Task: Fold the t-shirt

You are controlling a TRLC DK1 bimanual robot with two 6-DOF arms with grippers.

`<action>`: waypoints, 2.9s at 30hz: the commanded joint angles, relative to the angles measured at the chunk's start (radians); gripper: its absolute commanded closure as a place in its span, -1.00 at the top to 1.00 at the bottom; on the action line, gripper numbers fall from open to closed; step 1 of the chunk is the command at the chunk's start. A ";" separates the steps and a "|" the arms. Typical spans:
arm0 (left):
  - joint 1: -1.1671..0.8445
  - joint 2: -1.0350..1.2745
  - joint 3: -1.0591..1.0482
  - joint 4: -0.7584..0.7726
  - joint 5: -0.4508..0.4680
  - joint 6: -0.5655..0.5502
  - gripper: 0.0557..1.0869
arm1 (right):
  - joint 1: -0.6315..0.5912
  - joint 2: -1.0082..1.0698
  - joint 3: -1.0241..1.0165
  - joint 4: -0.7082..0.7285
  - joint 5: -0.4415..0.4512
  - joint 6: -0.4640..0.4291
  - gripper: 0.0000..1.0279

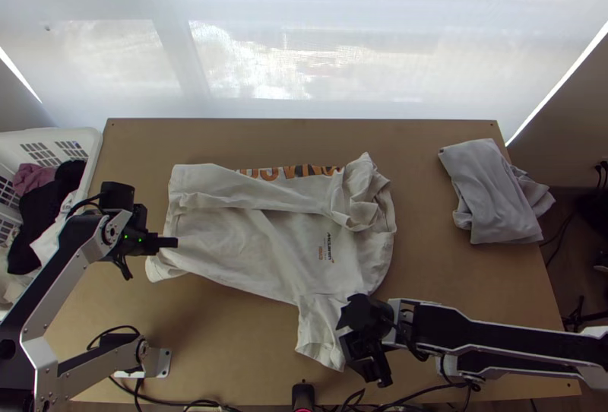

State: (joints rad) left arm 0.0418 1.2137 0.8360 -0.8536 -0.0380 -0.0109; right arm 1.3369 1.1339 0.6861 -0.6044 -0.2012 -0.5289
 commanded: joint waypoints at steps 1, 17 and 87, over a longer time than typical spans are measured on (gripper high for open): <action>0.001 0.030 0.026 0.001 -0.002 0.000 -0.93 | 0.008 0.052 -0.020 0.049 -0.001 -0.019 0.58; 0.004 0.047 0.051 0.001 -0.002 0.008 -0.93 | 0.001 0.083 -0.045 0.106 0.000 -0.049 -0.95; 0.004 -0.026 0.293 0.047 -0.007 0.081 -0.93 | -0.872 0.043 0.222 0.216 0.049 -0.085 -0.95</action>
State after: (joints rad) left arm 0.0456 1.1519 1.0927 -0.8223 -0.0448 0.0677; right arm 0.5419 1.1221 0.8833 -0.4290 -0.1490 -0.6003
